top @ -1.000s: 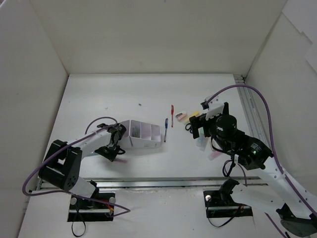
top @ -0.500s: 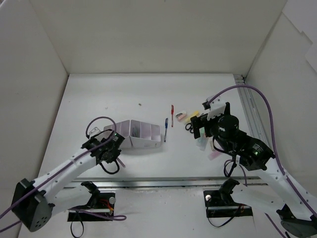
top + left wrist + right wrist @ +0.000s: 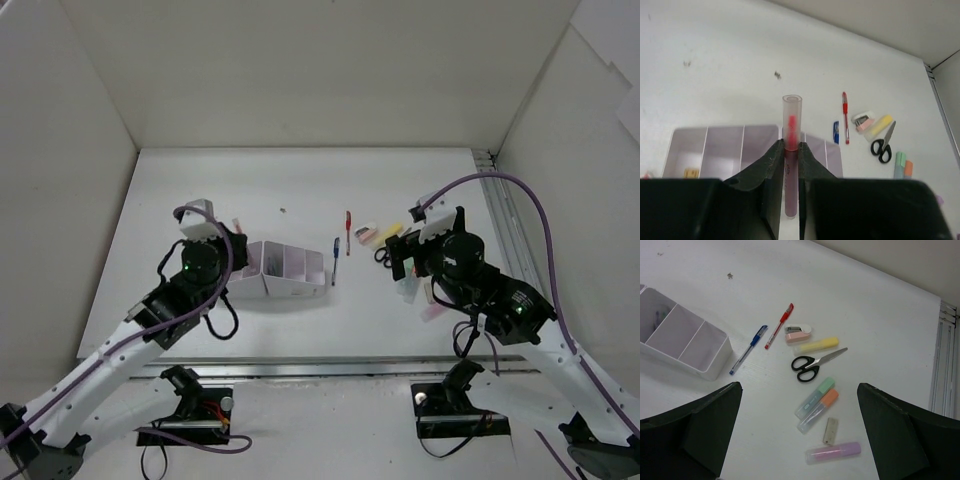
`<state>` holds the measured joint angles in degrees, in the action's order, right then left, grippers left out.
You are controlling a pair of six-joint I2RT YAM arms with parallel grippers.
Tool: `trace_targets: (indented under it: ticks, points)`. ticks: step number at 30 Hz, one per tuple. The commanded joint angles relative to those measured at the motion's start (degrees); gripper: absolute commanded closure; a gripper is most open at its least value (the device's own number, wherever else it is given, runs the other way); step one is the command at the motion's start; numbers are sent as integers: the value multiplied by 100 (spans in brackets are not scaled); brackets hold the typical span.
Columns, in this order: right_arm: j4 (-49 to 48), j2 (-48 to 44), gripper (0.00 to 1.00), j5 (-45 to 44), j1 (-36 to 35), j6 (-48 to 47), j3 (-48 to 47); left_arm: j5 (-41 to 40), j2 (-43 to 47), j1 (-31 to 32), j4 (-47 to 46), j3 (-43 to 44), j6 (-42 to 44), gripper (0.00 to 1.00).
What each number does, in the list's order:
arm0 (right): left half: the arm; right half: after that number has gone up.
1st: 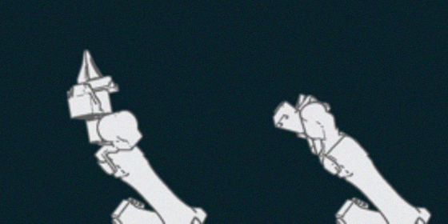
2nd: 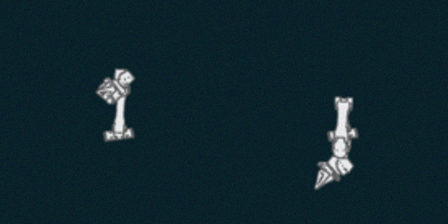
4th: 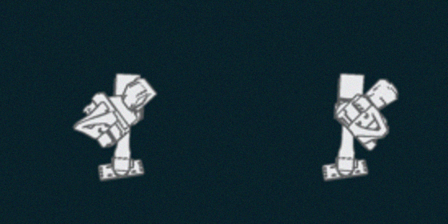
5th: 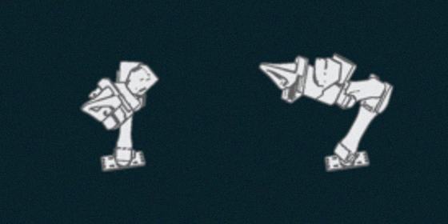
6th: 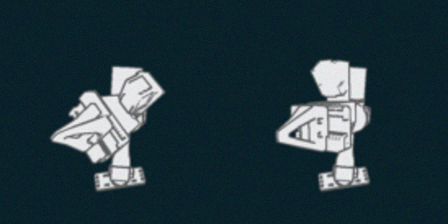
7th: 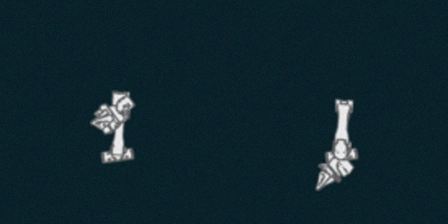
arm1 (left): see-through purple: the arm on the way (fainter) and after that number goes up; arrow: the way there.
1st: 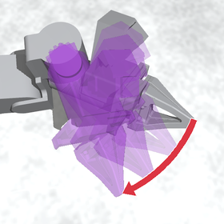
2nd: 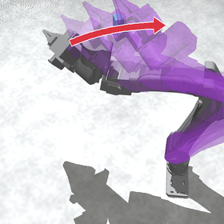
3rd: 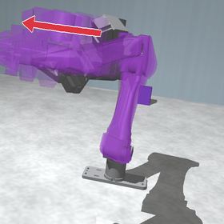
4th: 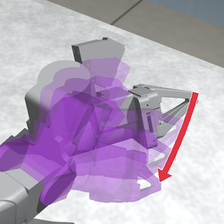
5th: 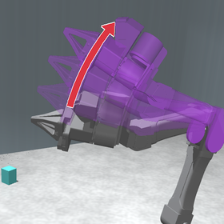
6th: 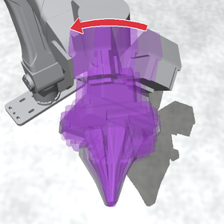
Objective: Sort the stationery into containers
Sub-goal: Place the pen in the storage box.
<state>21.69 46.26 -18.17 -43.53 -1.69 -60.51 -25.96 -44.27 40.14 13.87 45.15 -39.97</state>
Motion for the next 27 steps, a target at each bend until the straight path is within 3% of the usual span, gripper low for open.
trace_targets:
  ticks: [1, 6, 12, 21, 27]
  points:
    - [-297, 59, 2, -142, 29, -50, 4, -103, -922, 29, -1717, 696, 1674, 100]
    - [-297, 59, 2, -318, 55, -59, 83, 389, -1741, 82, -2475, 838, 2782, 100]
    - [-297, 15, 2, -345, 64, -59, 162, 398, -2059, 82, -3399, 259, 2968, 100]
    - [-297, 23, 2, -380, 81, -6, 294, 521, -2463, 82, -3935, -304, 2556, 100]
    - [-297, -12, 2, -476, 116, 37, 382, 407, -2367, 82, -3805, -541, 2178, 100]
